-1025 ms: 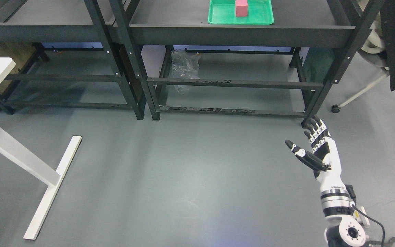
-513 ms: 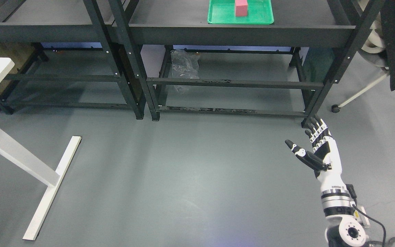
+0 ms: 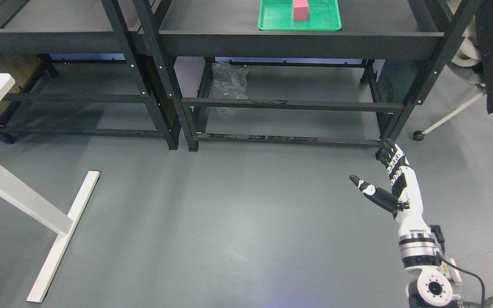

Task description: Pick pink block from left shelf to tray

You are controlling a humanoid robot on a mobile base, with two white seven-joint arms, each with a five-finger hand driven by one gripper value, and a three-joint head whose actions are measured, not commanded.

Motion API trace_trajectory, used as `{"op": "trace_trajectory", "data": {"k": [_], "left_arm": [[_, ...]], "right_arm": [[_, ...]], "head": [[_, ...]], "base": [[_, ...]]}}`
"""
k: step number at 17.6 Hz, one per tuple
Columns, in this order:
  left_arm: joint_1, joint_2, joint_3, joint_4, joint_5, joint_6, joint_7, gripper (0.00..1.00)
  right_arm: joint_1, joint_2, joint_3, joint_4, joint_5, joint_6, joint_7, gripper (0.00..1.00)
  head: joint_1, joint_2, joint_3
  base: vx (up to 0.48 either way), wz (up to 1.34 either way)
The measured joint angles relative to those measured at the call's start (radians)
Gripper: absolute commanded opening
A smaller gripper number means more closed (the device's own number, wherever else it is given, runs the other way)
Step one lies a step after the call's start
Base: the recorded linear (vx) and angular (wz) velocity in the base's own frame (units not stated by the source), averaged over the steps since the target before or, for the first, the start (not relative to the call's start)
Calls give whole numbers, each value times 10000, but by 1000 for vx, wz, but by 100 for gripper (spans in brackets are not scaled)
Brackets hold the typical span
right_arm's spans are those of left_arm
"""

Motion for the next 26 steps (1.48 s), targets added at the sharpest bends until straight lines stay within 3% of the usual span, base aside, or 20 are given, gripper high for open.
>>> {"op": "trace_trajectory", "data": {"k": [26], "left_arm": [[0,0,0,0,0,-1,0,100]], "right_arm": [[-386,-2,63,10,7130,-781,-2485,100]], "head": [[0,0,0]], "base": [[136,-19]]}}
